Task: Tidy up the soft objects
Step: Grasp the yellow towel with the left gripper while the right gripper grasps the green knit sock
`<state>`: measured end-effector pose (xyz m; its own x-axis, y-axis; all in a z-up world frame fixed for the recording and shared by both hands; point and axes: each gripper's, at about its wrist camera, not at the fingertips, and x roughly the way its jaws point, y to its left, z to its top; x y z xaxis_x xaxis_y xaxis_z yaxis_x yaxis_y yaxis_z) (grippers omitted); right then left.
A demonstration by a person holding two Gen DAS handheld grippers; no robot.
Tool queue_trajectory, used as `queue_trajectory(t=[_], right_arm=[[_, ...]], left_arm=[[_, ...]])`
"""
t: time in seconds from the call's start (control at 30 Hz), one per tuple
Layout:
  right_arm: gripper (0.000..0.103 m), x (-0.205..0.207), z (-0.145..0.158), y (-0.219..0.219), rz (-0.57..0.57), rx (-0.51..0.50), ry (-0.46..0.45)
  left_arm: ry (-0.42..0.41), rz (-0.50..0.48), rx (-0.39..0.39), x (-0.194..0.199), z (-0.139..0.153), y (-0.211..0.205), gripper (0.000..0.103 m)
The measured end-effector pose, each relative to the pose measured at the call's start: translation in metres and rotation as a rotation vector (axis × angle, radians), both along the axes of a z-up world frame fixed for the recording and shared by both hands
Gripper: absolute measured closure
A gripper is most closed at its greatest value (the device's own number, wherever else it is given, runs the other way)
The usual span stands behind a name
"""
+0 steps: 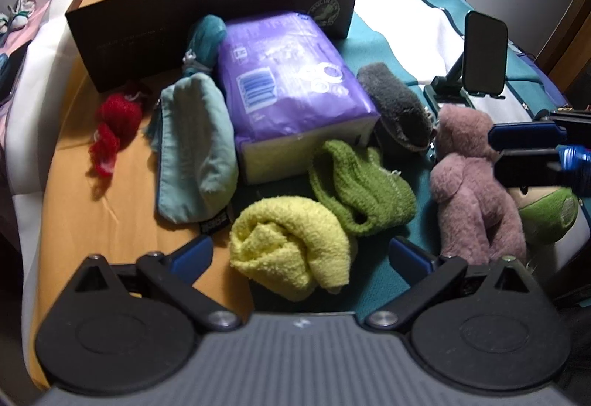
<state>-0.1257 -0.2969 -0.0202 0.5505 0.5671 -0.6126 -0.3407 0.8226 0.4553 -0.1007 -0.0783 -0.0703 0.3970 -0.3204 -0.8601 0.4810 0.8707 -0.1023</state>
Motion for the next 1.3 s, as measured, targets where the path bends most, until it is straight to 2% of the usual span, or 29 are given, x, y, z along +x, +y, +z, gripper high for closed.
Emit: queue_trajectory(t=[0.1,0.17,0.27,0.47,0.53,0.67,0.77,1.07,1.13,1.27,1.3], right_arm=[[0.066,0.007,-0.003,0.018,0.094,-0.041,0.001],[0.066,0.010,-0.007,0.027,0.139,-0.059,0.005],[0.066,0.015,-0.012,0.040,0.192,-0.111,0.000],[0.066,0.024,-0.018,0.059,0.257,-0.185,-0.016],[0.065,0.027,-0.020,0.064,0.267,-0.206,-0.010],[0.065,0.034,-0.028,0.070,0.272,-0.242,0.007],[0.065,0.036,-0.031,0.076,0.278,-0.263,0.015],[0.064,0.042,-0.048,0.105,0.266,-0.361,0.030],[0.067,0.043,-0.049,0.105,0.254,-0.362,0.033],[0.093,0.042,-0.045,0.095,0.205,-0.334,0.054],[0.097,0.041,-0.043,0.092,0.188,-0.328,0.058]], left_arm=[[-0.005,0.008,0.020,0.000,-0.005,0.001,0.008],[-0.008,0.013,0.037,0.001,-0.008,0.000,0.017],[-0.022,0.016,0.039,0.000,-0.008,0.001,0.020],[-0.034,-0.012,0.024,-0.003,-0.007,0.001,0.036],[-0.040,-0.016,0.011,-0.003,-0.006,0.005,0.044],[-0.047,-0.014,-0.006,-0.004,-0.003,0.013,0.054],[-0.064,-0.008,-0.005,-0.006,0.002,0.018,0.058],[-0.053,-0.015,-0.024,0.000,0.001,0.032,0.060],[-0.064,-0.018,-0.024,-0.001,0.003,0.035,0.060],[-0.077,-0.017,-0.030,-0.002,0.010,0.045,0.060],[-0.082,-0.018,-0.036,-0.002,0.014,0.048,0.061]])
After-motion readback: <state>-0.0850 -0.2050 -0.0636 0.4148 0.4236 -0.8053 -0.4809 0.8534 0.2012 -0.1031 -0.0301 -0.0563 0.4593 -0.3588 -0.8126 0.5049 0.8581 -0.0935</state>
